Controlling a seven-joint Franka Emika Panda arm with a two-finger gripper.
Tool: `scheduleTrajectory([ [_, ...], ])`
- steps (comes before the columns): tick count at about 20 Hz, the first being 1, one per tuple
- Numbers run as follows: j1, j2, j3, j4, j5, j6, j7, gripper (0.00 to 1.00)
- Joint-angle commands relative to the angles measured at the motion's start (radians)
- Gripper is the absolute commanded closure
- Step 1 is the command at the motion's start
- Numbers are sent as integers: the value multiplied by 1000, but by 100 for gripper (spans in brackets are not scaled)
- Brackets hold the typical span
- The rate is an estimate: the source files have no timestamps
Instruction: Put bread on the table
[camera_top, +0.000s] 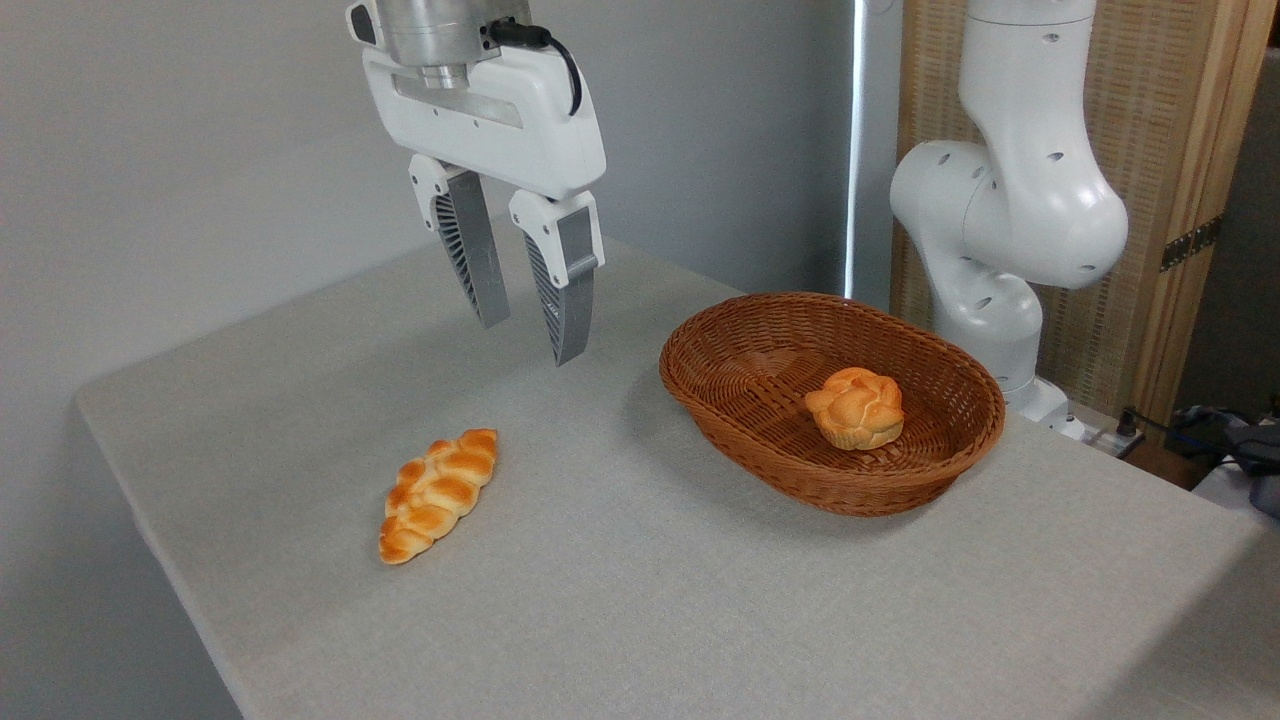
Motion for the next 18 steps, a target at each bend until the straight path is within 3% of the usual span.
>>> scheduleTrajectory([
  [1,-4,-19,4,0,15,-32,3,0],
  [5,-7,-70,3,-61,15,-31,3,0],
  [10,-11,-200,4,-214,13,-26,68,0],
  [18,-21,-641,9,-748,16,-29,292,0],
])
